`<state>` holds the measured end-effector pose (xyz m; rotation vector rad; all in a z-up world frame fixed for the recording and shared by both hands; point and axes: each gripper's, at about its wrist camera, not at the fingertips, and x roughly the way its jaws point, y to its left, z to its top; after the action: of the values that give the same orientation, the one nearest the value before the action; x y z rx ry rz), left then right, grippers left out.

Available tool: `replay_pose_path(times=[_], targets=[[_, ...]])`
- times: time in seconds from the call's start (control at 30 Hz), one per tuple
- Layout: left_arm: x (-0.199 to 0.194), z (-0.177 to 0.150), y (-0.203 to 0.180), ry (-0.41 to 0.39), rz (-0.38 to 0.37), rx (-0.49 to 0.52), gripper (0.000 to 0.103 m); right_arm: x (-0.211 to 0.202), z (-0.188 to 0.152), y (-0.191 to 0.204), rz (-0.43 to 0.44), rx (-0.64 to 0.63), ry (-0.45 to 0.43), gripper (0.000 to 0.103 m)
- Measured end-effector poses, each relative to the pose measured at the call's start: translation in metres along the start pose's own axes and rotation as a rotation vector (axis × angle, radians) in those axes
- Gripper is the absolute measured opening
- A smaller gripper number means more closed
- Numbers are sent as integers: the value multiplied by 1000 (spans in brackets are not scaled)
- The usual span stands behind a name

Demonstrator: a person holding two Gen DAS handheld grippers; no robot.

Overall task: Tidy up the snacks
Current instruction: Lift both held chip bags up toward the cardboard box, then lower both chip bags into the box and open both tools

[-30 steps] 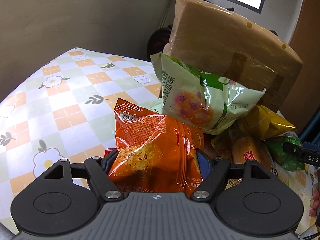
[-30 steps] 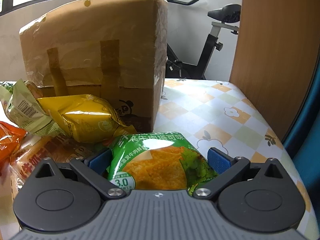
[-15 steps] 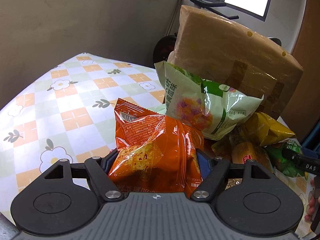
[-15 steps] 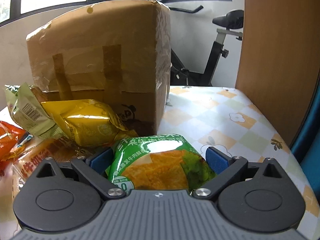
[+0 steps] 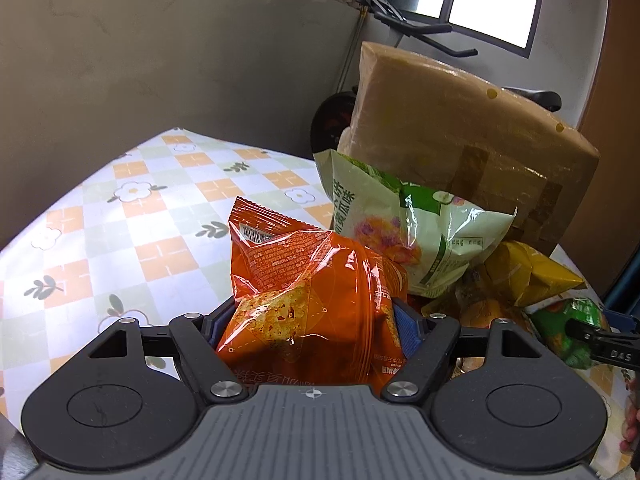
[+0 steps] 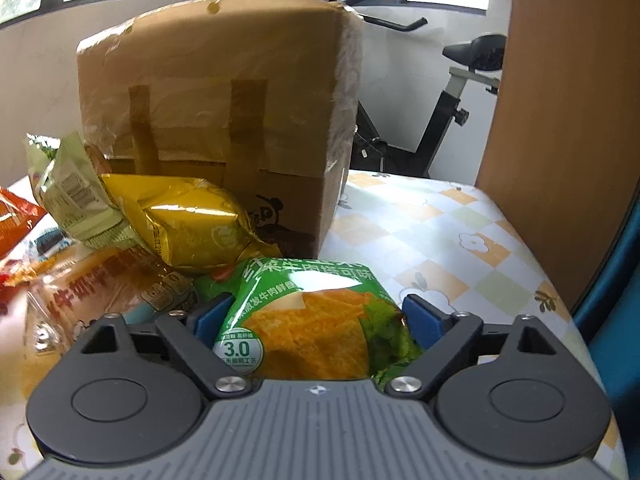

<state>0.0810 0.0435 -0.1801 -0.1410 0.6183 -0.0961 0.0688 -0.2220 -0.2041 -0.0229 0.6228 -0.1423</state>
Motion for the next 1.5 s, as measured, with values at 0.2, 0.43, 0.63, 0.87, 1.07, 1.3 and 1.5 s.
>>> replay_pose_path(times=[0.2, 0.43, 0.63, 0.87, 1.07, 1.3, 1.5], targets=[[-8, 2, -2, -36, 7, 11, 78, -20, 3, -12, -26, 38, -44, 89], [-10, 2, 2, -28, 35, -12, 78, -29, 4, -22, -57, 88, -54, 88], [-27, 11, 6, -123, 77, -34, 79, -46, 15, -22, -59, 93, -117, 88], [-44, 29, 4, -224, 82, -18, 79, -66, 34, -19, -76, 51, -209, 88], [-43, 47, 6, -242, 77, -34, 79, -66, 37, -24, -88, 73, -218, 88], [-44, 74, -1, -286, 53, -29, 79, -79, 58, -27, -54, 85, -299, 88], [-41, 103, -17, -332, 2, 2, 79, -91, 95, -23, -8, 81, -402, 88]])
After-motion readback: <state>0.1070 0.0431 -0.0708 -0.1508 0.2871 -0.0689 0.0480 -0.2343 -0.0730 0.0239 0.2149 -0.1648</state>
